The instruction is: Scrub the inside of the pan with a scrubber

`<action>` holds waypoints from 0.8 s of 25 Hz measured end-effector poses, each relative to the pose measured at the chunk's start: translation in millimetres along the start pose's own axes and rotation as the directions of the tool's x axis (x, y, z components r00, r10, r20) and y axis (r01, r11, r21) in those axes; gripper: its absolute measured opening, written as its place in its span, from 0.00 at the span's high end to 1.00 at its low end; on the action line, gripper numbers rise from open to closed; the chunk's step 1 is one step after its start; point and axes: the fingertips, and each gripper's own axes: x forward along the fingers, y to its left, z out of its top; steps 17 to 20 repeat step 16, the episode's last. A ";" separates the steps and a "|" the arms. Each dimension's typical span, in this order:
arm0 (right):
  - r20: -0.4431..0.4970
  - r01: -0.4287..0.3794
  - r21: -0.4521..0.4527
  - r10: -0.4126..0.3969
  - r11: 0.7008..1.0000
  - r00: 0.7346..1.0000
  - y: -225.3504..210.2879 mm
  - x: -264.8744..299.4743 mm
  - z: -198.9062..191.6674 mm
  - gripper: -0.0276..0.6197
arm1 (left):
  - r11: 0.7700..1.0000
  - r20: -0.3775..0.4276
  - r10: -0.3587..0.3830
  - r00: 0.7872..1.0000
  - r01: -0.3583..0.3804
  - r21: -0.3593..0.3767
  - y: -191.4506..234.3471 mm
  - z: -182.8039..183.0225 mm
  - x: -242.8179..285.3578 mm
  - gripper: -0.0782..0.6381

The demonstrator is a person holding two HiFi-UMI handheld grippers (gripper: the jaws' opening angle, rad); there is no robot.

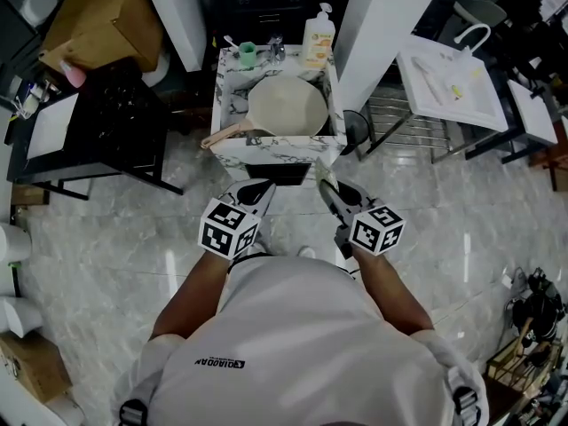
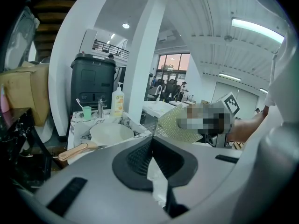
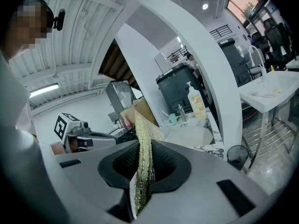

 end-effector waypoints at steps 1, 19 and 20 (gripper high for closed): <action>0.003 0.001 0.005 -0.001 1.000 1.000 0.1 0.0 0.4 0.84 | 1.000 0.002 -0.001 1.000 0.001 0.001 0.4 0.7 -0.3 0.87; 0.001 0.013 0.001 -0.013 1.000 1.000 2.3 1.0 -3.1 0.84 | 1.000 0.006 -0.004 1.000 0.004 0.000 2.2 -1.8 -2.1 0.87; 0.001 0.013 0.001 -0.013 1.000 1.000 2.3 1.0 -3.1 0.84 | 1.000 0.006 -0.004 1.000 0.004 0.000 2.2 -1.8 -2.1 0.87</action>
